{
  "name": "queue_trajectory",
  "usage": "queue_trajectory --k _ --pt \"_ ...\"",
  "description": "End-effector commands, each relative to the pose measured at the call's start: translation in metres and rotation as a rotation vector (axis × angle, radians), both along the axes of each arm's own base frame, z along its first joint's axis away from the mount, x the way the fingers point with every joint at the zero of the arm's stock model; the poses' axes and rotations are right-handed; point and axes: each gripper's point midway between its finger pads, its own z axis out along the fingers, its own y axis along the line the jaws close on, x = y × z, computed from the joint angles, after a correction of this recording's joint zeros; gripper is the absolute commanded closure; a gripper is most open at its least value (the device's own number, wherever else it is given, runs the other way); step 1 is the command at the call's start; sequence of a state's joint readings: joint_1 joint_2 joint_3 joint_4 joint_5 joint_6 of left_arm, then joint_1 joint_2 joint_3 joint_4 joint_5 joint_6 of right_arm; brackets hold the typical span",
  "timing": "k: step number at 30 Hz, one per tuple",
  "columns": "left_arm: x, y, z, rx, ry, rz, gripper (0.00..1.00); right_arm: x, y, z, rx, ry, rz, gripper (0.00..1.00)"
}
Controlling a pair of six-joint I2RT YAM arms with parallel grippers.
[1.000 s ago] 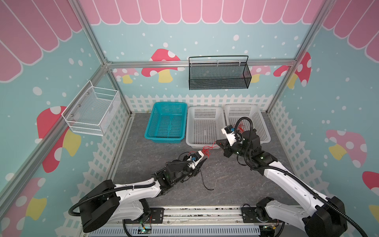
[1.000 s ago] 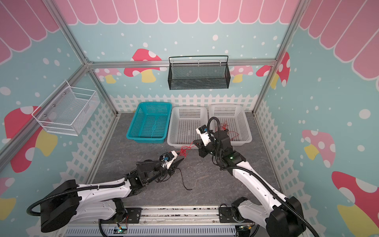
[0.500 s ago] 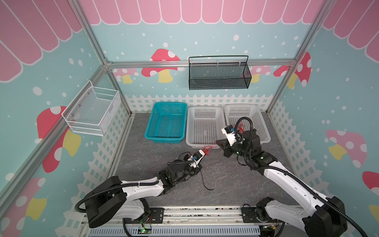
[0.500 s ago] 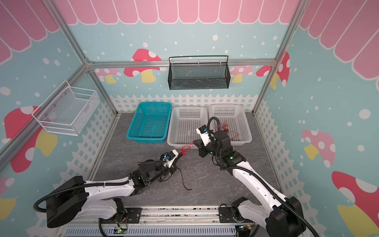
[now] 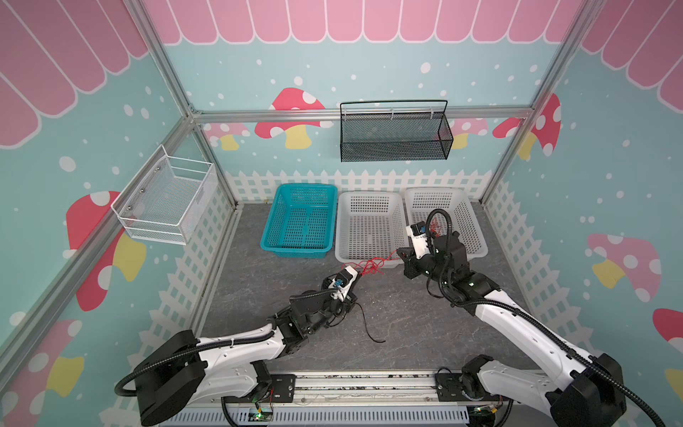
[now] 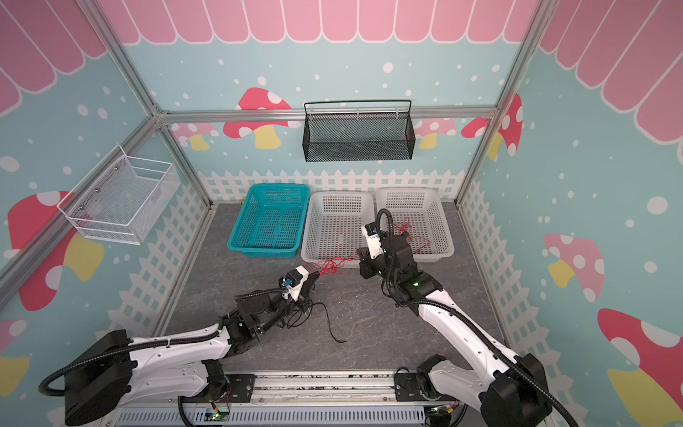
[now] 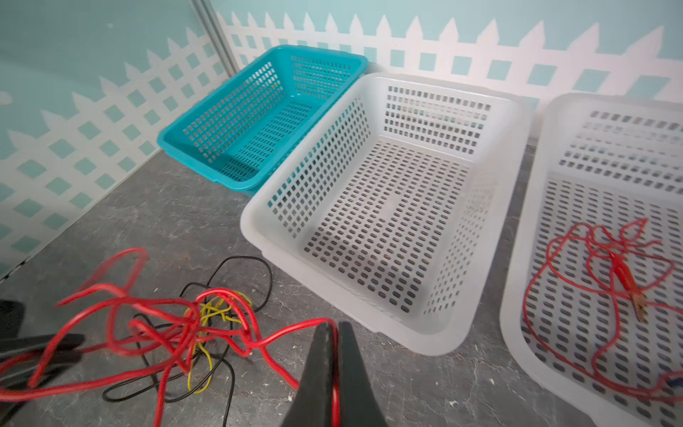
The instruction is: Untangle the cables
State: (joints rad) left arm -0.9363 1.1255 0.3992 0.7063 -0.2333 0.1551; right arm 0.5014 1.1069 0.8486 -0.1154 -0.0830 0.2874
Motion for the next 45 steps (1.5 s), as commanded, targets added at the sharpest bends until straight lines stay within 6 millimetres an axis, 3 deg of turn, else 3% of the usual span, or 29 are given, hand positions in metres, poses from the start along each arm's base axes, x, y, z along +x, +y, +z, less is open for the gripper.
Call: queue_trajectory --k 1,8,17,22,28,32,37,41,45 --pt "0.011 0.037 -0.008 -0.012 0.066 0.165 1.0 0.023 -0.043 0.001 -0.066 -0.016 -0.239 1.0" --pt "0.021 0.095 -0.008 -0.083 0.133 0.358 1.0 0.026 -0.056 -0.01 -0.11 0.01 -0.287 1.0" --pt "0.022 0.131 0.001 -0.093 0.116 0.478 1.0 0.025 -0.083 -0.019 -0.174 0.028 -0.367 1.0" --pt "0.025 0.139 0.0 -0.091 0.128 0.509 1.0 0.023 -0.092 -0.02 -0.183 0.028 -0.39 1.0" --pt "0.025 0.133 -0.004 -0.111 0.14 0.473 1.0 0.018 -0.075 -0.012 -0.125 -0.014 -0.284 1.0" --pt "0.028 0.138 -0.009 -0.088 0.154 0.511 1.0 0.014 -0.074 0.002 -0.115 -0.089 -0.256 1.0" --pt "0.03 0.139 -0.017 -0.087 0.183 0.512 1.0 -0.012 -0.049 0.04 -0.024 -0.253 -0.064 1.0" --pt "0.037 0.151 -0.029 -0.1 0.229 0.571 1.0 -0.032 -0.039 0.074 0.069 -0.358 0.02 1.0" --pt "0.043 0.166 -0.038 -0.117 0.272 0.629 1.0 -0.036 -0.037 0.09 0.092 -0.375 0.037 1.0"
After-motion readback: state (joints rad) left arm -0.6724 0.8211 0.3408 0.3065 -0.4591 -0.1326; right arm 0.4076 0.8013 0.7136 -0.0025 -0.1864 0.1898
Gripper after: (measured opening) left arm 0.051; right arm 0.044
